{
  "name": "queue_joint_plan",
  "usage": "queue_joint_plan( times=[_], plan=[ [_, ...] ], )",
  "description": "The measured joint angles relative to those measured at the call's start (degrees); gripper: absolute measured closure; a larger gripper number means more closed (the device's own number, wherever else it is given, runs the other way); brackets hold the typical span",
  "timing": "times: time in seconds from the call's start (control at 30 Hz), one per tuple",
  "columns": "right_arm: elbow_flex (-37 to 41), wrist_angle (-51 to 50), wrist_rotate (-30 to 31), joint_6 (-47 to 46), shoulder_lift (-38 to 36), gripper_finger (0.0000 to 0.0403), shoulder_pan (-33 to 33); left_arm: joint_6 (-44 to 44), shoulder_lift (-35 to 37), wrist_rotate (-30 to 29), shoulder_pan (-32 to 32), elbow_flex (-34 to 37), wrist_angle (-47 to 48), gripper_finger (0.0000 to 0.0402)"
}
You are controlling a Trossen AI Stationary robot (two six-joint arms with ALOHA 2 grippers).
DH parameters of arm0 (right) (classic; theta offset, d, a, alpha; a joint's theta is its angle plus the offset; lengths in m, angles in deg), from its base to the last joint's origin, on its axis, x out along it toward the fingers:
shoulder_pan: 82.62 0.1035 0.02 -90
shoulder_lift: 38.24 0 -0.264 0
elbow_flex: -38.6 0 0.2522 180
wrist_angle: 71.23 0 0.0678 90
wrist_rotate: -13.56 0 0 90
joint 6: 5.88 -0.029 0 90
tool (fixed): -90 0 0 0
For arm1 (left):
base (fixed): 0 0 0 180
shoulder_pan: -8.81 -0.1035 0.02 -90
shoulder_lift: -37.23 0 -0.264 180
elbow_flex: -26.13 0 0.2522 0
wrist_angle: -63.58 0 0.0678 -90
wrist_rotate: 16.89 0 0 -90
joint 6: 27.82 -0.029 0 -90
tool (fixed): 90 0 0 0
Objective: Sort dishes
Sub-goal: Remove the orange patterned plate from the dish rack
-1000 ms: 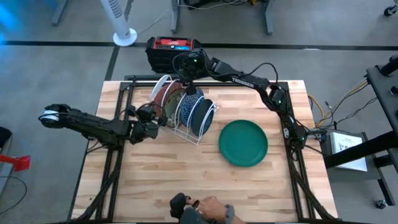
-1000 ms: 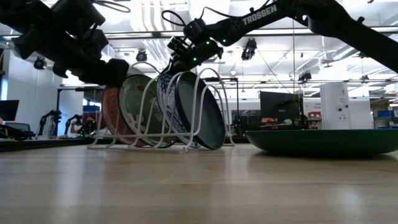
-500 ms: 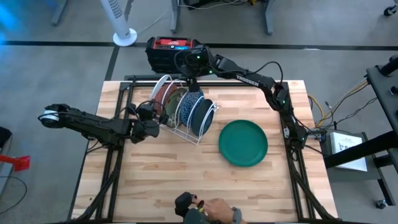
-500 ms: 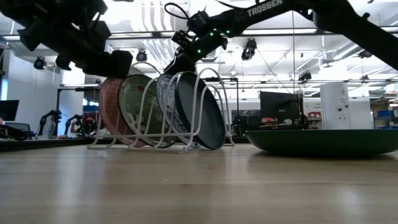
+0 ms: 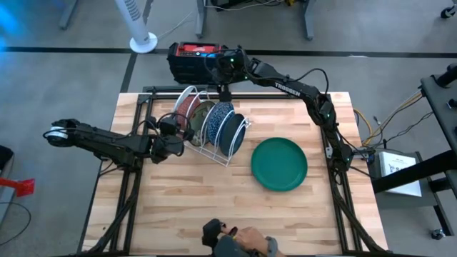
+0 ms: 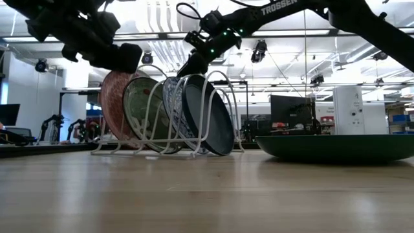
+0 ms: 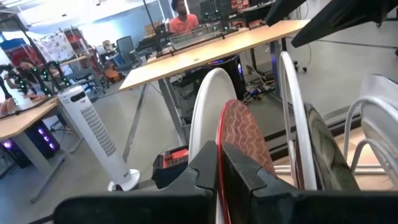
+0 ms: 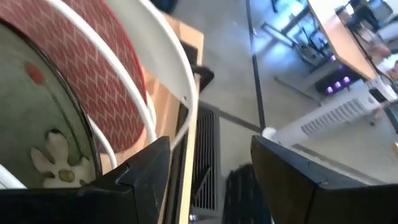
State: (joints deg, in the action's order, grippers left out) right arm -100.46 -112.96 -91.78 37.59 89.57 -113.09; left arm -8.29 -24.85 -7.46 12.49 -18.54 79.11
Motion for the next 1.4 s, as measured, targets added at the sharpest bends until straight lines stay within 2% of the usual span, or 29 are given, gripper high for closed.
queue_joint_plan(
  times=[0.23,0.43,0.77,1.17,1.4],
  plan=[
    [0.0,6.5,-10.9,-2.2,0.0,0.0191,0.7,0.0,-0.1,-1.2,0.0,-0.1,0.0,0.0401],
    [0.0,10.6,-16.0,-4.6,0.0,0.0206,2.5,-0.2,-0.2,-1.4,0.0,-0.1,-0.1,0.0401],
    [0.5,10.8,-16.2,-4.5,0.1,0.0211,5.4,-3.2,-0.1,-1.4,0.6,-1.0,-0.9,0.0401],
    [0.9,9.8,-16.2,-5.3,0.3,0.0212,5.1,-8.6,-0.1,-3.5,3.2,-4.2,-0.5,0.0401],
    [1.1,11.0,-16.2,-0.4,0.3,0.0216,5.6,-10.7,-0.2,-4.5,3.8,-5.0,-0.5,0.0401]
  ],
)
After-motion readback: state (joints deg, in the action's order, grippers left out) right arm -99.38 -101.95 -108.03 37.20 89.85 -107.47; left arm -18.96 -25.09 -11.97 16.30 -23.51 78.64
